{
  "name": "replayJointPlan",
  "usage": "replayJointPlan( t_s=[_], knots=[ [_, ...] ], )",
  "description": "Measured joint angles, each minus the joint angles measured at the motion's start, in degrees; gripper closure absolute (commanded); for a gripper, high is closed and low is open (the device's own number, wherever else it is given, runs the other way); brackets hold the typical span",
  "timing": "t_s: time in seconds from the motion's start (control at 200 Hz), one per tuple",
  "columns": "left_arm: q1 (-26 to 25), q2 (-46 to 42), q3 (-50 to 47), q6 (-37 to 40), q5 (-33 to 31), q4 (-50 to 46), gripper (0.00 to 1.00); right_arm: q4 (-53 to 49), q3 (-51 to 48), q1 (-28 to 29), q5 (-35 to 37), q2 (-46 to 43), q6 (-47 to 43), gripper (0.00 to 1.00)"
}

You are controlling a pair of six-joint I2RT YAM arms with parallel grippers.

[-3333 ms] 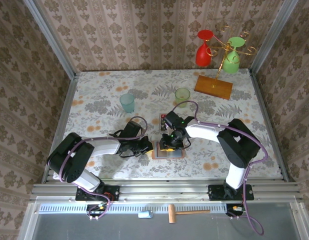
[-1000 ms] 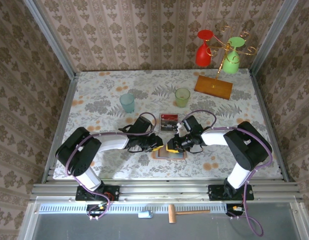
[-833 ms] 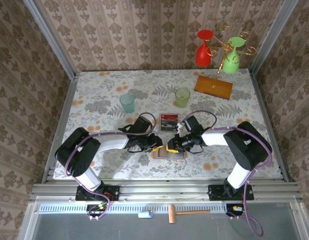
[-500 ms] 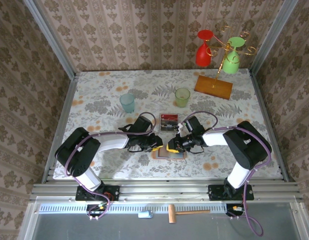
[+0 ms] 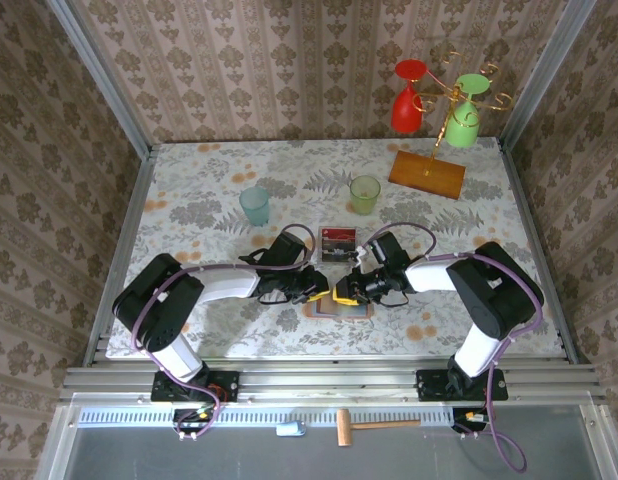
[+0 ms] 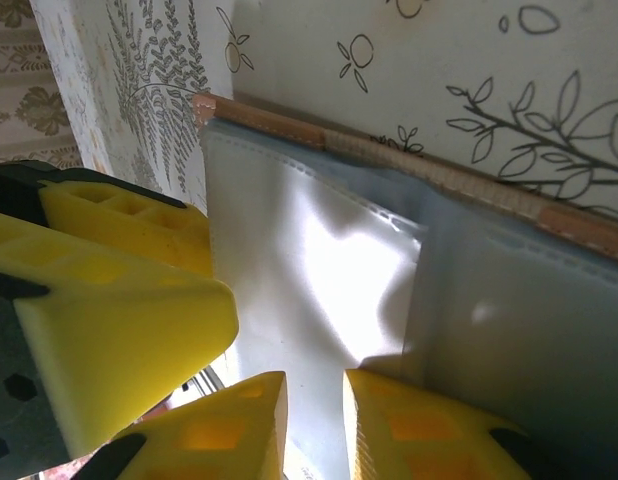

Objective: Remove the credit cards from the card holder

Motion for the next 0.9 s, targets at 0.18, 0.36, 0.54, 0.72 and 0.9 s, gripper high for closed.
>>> replayJointPlan(
  t_s=[0.18,0.36,0.54,0.72,0.9],
  knots=[
    [0.00,0.07,0.26,0.00,0.35,0.48,0.77,-3.08,0.02,-0.37,0.48,-3.39,-0.09,0.70],
    [0.00,1.53,2.69,0.02,1.31,1.46,0.77,-9.97,0.90,-0.90,3.19,-9.70,-0.76,0.69],
    [0.00,1.55,3.06,0.04,2.19,2.71,0.77,-19.37,3.56,-1.86,8.92,-16.15,-2.34,0.68],
    [-0.04,2.84,3.48,0.02,3.21,3.82,0.77,-27.91,5.66,-2.62,15.39,-22.25,-4.04,0.66],
    [-0.74,4.66,4.72,-0.24,3.87,5.31,0.77,-34.75,6.88,-3.13,21.14,-25.05,-5.70,0.64]
  ],
)
